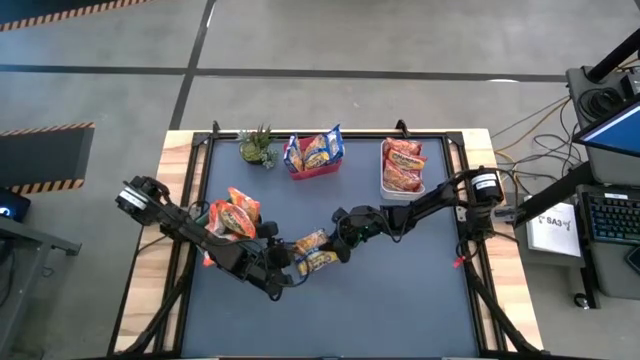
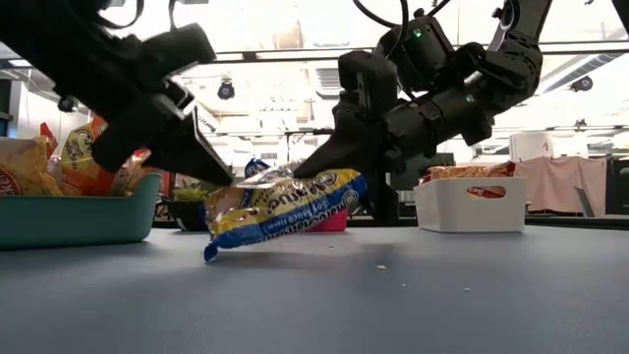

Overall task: Sort Maruchan noodles
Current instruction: Put the blue noodle pack into the red bin

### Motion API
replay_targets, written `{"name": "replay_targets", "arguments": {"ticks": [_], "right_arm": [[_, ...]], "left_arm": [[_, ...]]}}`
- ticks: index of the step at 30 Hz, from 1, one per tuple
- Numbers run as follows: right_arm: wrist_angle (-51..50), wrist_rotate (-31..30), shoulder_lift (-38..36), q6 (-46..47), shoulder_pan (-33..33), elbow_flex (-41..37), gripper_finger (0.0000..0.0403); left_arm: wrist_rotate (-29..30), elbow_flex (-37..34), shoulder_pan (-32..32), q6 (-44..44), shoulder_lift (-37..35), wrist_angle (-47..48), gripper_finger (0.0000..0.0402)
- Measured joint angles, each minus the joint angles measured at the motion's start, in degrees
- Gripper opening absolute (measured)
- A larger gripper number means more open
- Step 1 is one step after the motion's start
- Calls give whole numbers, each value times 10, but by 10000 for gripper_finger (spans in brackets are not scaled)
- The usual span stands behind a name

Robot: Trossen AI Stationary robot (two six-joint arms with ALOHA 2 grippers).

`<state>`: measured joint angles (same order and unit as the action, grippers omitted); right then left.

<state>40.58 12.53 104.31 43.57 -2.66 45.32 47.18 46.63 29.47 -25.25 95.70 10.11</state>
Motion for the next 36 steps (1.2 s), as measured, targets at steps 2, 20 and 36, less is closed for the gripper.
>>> {"name": "replay_targets", "arguments": {"ticks": [2,20,36], "right_arm": [[-1,-1,-6,-2,2,0,71],[-90,-10,-151,-48,89,19,68],[-743,-64,-57,-212,315,480,68]], "left_arm": [[8,0,2,9,-10,0,38],[107,-40,38,209,-225,2,38],[138,-70,30,254,-276,-1,38]]}}
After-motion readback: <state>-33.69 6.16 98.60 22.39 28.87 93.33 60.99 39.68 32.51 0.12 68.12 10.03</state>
